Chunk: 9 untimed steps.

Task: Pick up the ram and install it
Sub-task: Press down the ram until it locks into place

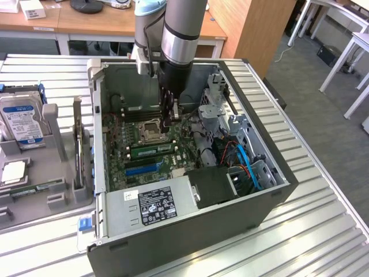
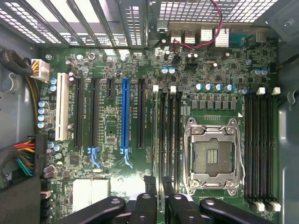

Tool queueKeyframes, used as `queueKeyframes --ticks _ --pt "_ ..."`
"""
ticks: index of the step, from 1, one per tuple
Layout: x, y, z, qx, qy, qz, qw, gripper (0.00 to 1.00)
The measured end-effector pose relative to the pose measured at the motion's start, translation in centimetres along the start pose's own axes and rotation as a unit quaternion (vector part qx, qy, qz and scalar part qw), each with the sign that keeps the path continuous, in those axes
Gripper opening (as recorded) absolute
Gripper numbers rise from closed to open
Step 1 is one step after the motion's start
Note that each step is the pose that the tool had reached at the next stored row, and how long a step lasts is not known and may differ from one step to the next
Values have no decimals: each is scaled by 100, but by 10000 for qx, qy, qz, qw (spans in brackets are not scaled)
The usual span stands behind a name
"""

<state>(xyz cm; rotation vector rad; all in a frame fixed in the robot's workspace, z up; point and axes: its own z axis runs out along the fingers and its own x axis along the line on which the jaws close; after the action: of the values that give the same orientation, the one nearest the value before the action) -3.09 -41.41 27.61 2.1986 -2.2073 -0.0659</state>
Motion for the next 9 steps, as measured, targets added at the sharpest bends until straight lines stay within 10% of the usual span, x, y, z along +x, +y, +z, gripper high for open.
queueKeyframes --ticks 9 --pt "0 0 0 0 0 0 10000 10"
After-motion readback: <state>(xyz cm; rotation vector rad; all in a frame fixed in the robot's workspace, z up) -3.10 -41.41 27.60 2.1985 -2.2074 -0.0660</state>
